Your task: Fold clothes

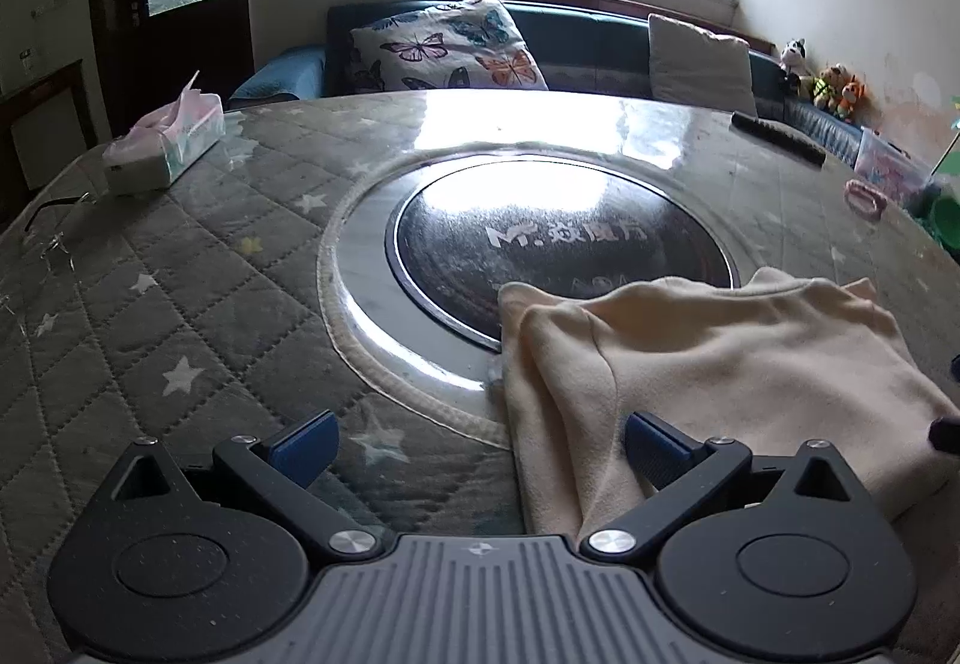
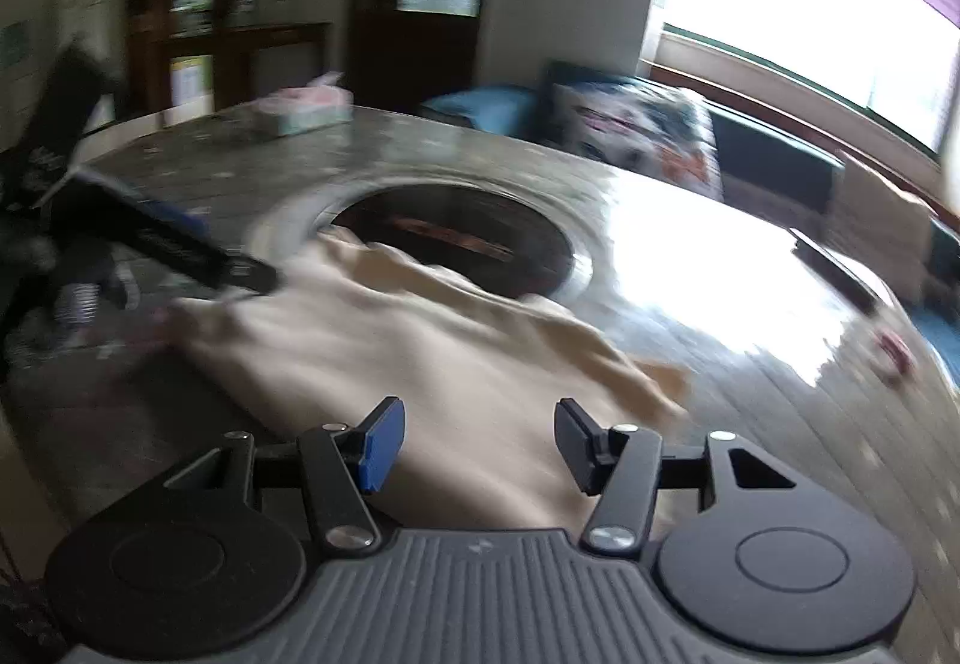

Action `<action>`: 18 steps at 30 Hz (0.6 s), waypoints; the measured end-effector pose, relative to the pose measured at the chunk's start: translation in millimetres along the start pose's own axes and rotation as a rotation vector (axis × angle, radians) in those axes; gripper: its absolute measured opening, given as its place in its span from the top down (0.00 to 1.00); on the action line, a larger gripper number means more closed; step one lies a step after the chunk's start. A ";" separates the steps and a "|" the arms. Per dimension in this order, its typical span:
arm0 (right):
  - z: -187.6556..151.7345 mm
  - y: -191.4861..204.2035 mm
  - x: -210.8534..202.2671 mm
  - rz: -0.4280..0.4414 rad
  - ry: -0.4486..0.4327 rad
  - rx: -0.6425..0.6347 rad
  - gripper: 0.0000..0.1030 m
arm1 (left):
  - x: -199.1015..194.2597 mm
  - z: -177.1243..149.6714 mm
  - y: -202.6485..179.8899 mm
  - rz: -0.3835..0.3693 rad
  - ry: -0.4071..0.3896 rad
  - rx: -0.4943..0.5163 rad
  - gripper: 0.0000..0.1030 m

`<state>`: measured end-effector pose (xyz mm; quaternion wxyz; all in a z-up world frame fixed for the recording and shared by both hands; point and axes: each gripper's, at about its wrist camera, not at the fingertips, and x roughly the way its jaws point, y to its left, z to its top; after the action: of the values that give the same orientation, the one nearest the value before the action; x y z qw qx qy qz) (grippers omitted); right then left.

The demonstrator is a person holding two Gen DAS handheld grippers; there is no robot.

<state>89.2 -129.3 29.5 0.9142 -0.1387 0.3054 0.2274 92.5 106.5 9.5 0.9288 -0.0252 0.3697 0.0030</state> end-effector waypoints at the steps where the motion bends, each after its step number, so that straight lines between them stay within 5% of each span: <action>1: -3.6 -4.7 -0.7 -0.021 0.003 0.007 0.46 | 0.6 -0.2 -0.2 0.003 0.000 0.002 0.00; 18: -28.8 -45.8 8.6 -0.109 0.050 0.120 0.46 | 4.1 -0.1 -0.3 0.005 0.014 0.004 0.00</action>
<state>104.0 -177.0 7.2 0.9240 -0.1057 0.3331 0.1551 95.4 106.2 6.6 0.9263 -0.0224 0.3761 0.0044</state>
